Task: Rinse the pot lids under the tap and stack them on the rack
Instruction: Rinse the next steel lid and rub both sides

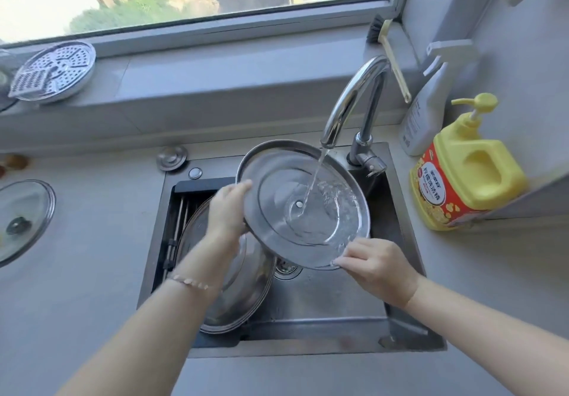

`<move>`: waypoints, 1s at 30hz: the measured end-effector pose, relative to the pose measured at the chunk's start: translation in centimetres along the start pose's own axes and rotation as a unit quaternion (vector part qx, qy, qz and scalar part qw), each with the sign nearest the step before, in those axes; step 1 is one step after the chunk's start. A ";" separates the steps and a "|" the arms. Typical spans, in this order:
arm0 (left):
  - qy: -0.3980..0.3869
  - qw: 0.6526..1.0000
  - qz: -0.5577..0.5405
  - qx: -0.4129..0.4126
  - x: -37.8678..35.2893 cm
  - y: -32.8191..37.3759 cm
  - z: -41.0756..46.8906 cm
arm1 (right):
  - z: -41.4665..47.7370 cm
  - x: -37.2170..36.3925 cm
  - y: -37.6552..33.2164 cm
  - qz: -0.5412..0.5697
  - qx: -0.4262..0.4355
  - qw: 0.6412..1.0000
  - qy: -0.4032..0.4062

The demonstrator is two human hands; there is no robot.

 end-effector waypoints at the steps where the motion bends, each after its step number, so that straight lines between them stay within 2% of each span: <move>1: -0.025 0.999 -0.036 0.002 -1.0 -1.6 -1.1 | 0.4 0.2 -0.3 -0.004 -0.020 0.999 0.025; 3: -0.048 0.994 -0.092 0.018 -3.2 -5.7 -3.2 | 1.4 0.3 -1.2 -0.017 -0.053 0.997 0.061; 5: -0.010 0.990 -0.136 0.043 -4.3 -8.8 -4.2 | 2.3 -0.2 -2.6 -0.020 -0.069 0.995 0.074; 7: 0.062 0.990 -0.123 0.037 -3.7 -9.8 -2.9 | 2.7 -0.7 -3.5 0.002 -0.075 0.994 0.082; 8: 0.070 0.991 -0.111 0.039 -3.4 -9.8 -2.1 | 2.8 -0.7 -3.6 0.015 -0.072 0.993 0.087; 11: 0.037 0.997 -0.036 0.052 -2.1 -8.8 0.8 | 2.4 -0.7 -3.0 0.033 -0.027 0.996 0.079; 15: 0.023 0.998 0.052 0.026 0.6 -4.1 0.2 | -0.5 -0.6 1.3 0.034 0.009 0.999 0.002; 18: -0.045 0.986 0.159 0.019 1.6 -1.7 -0.3 | -2.2 -0.5 4.2 0.048 0.072 0.994 -0.071; 20: -0.077 0.972 0.222 0.030 1.9 -1.2 -0.3 | -1.9 -0.7 5.2 0.013 0.124 0.984 -0.123; 23: -0.129 0.939 0.316 0.051 1.3 -1.4 -0.8 | -0.9 -1.2 7.3 -0.075 0.141 0.970 -0.182; 26: -0.148 0.934 0.317 0.072 0.9 -1.9 -0.6 | -0.2 -1.9 8.9 -0.120 0.126 0.952 -0.251; 30: -0.160 0.927 0.333 0.073 -0.1 -1.8 -0.4 | 1.0 -3.2 9.4 -0.144 0.130 0.941 -0.278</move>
Point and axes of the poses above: each hand's wrist, its own z-axis towards the middle knuckle, its own x-axis out of the back of the hand, y = z × x, the point moved 6 cm from there along z, towards the middle knuckle, and after that the axes turned 14 degrees about x, right-handed, at the moved point
